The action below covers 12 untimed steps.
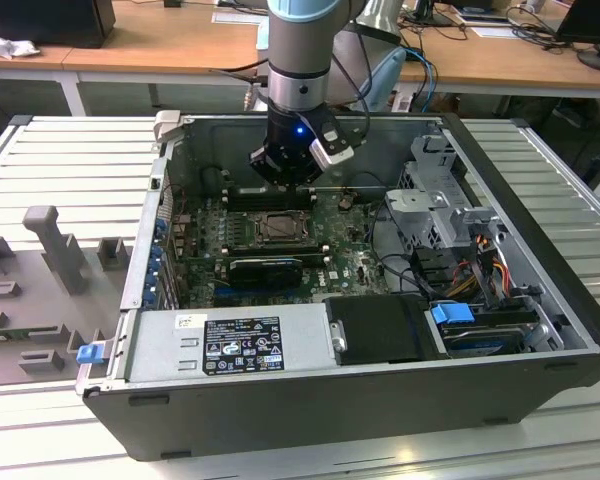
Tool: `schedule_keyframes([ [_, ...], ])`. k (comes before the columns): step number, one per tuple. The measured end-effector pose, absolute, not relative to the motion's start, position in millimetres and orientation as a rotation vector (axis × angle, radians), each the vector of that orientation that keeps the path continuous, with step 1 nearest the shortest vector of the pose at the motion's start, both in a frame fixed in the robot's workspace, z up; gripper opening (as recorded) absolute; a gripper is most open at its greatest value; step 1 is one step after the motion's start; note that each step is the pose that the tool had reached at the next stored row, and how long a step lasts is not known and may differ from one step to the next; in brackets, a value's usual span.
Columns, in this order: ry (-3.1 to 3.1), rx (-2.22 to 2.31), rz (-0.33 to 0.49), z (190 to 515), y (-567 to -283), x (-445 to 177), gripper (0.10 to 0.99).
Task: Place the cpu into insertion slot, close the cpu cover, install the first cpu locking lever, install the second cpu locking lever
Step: 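Install the first cpu locking lever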
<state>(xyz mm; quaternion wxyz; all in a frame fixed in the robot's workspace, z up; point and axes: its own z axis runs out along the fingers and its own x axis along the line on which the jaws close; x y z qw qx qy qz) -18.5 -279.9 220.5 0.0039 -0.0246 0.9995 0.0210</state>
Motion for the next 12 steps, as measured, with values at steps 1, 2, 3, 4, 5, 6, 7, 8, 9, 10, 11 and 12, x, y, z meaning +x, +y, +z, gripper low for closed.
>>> schedule_keyframes([
  [1, 3.132, -0.077, 0.066, 220.5, -281.0, -18.6, 0.106],
  [2, 3.132, -0.077, 0.066, 220.5, -281.7, -18.6, 0.106],
  [3, 3.132, -0.077, 0.066, 220.4, -282.1, -18.6, 0.106],
  [4, 3.132, -0.077, 0.066, 220.5, -282.6, -18.6, 0.106],
  [5, 3.132, -0.077, 0.066, 220.4, -282.9, -18.6, 0.106],
  [6, 3.132, -0.077, 0.066, 220.4, -283.2, -18.6, 0.106],
  [7, 3.132, -0.077, 0.066, 220.4, -283.4, -18.6, 0.106],
  [8, 3.132, -0.077, 0.066, 220.4, -283.9, -18.6, 0.106],
  [9, 3.132, -0.077, 0.066, 220.4, -284.1, -18.6, 0.106],
  [10, 3.132, -0.077, 0.066, 220.4, -284.3, -18.6, 0.106],
  [11, 3.132, -0.077, 0.066, 220.4, -284.5, -18.6, 0.106],
  [12, 3.132, -0.077, 0.066, 220.4, -284.8, -18.6, 0.106],
])
